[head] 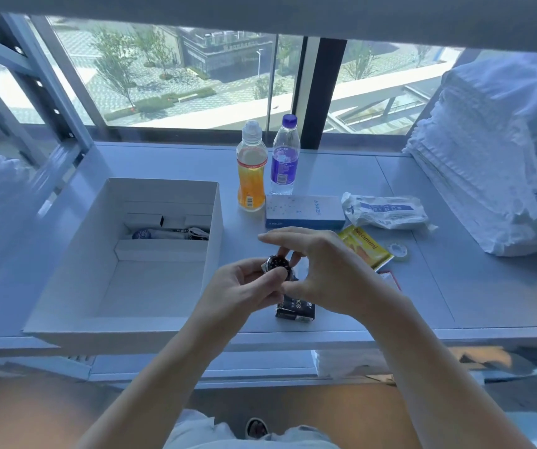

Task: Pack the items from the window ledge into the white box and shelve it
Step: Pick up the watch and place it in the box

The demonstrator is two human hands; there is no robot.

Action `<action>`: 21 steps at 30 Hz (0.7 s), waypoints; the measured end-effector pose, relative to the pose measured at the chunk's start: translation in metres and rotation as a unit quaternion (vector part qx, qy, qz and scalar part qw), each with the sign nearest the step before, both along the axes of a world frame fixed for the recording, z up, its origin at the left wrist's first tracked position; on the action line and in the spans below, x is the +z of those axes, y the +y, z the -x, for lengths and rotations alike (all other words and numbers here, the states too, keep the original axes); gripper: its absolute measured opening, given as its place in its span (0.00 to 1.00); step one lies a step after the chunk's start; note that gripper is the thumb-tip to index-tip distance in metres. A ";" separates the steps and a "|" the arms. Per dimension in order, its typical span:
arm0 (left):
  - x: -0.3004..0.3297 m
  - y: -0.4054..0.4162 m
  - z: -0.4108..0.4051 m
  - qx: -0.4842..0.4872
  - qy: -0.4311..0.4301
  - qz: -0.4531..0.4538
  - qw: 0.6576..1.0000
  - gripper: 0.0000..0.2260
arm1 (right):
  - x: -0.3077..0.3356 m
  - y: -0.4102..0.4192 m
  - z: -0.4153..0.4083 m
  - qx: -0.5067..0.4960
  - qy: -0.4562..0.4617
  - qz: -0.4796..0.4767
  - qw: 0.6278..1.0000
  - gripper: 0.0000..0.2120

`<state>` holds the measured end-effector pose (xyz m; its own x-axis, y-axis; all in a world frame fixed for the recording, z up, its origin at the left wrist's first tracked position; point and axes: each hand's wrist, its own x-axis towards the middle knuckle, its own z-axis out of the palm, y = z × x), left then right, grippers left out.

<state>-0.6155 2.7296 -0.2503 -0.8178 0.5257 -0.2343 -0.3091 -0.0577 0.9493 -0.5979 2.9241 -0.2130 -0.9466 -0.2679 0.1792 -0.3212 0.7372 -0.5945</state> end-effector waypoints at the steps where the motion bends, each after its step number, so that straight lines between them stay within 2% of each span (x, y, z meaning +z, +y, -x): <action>1: 0.000 -0.001 0.000 0.013 -0.004 -0.006 1.000 0.14 | -0.001 -0.003 0.000 0.002 0.007 0.002 1.000 0.34; 7: 0.006 -0.014 0.002 0.071 0.010 -0.017 0.997 0.11 | -0.004 -0.013 0.002 0.005 0.008 0.053 0.999 0.31; 10: 0.015 -0.025 0.004 0.081 0.031 -0.018 0.996 0.09 | -0.002 -0.007 0.010 0.017 -0.049 0.083 0.995 0.32; 13: 0.022 -0.038 0.007 0.090 0.062 0.002 0.994 0.08 | 0.000 -0.008 0.021 0.046 -0.109 0.086 0.989 0.27; 21: 0.023 -0.087 0.008 0.163 0.069 -0.023 0.984 0.18 | -0.006 -0.059 0.064 0.088 -0.056 0.035 0.994 0.17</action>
